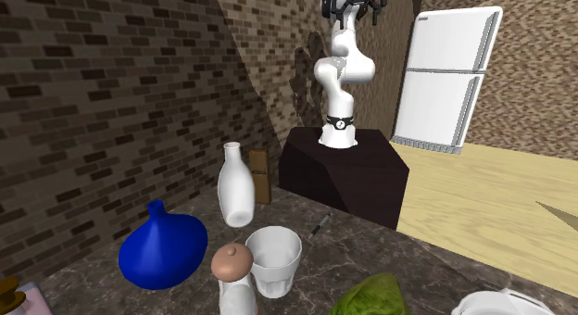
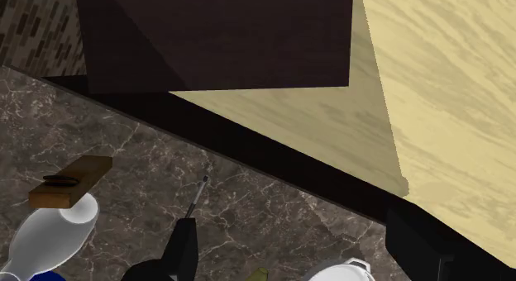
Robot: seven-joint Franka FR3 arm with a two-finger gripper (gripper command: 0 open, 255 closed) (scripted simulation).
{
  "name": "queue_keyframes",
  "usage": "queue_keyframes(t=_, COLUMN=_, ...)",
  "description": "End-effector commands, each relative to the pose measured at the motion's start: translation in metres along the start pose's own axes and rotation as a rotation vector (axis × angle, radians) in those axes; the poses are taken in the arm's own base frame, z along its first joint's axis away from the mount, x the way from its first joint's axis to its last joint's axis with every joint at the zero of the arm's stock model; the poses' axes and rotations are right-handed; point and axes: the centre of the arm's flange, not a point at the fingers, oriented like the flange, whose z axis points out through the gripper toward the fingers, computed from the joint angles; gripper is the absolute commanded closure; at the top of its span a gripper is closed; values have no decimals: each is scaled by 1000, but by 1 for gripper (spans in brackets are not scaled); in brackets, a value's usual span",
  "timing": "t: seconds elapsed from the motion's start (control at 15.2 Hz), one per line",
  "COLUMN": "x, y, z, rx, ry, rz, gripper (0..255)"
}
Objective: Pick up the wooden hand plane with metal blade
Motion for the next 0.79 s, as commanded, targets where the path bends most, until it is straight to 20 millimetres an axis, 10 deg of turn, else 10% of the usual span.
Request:
queue_keyframes(t=0.0, x=0, y=0, z=0, rx=0, ry=0, rz=0, gripper=0)
queue_keyframes(t=0.73, x=26, y=92, z=105, rx=-32, ry=6, rz=-12, gripper=0)
